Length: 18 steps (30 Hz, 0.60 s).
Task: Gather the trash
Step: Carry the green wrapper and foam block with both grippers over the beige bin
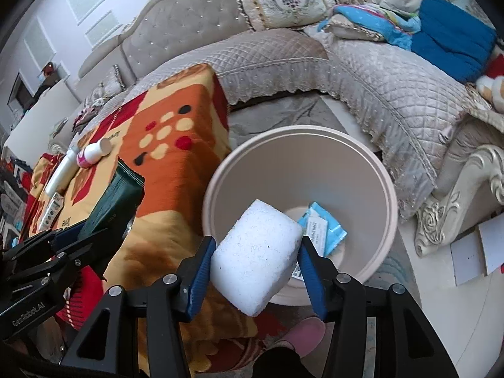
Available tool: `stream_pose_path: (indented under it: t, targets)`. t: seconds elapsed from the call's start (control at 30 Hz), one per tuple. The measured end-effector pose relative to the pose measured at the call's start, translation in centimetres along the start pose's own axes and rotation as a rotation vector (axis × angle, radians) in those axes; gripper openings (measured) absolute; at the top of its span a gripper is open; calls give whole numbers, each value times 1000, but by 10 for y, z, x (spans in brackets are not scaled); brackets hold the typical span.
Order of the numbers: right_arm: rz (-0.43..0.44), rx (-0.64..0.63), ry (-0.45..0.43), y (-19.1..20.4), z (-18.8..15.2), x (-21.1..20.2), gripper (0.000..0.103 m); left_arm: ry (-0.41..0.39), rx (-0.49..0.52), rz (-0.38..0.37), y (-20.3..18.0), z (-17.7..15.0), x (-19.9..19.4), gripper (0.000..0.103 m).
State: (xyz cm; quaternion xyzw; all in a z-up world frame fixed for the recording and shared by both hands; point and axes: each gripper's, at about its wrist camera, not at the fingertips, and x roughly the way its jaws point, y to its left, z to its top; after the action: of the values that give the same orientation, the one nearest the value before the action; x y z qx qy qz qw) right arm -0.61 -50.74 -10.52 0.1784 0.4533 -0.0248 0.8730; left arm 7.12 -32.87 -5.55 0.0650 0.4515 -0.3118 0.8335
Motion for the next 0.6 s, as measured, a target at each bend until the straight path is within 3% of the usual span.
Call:
stream_pose_path:
  t: [0.6]
  targets:
    - [-19, 85, 22, -40, -1, 21, 53, 60, 8, -10, -19, 14, 48, 35]
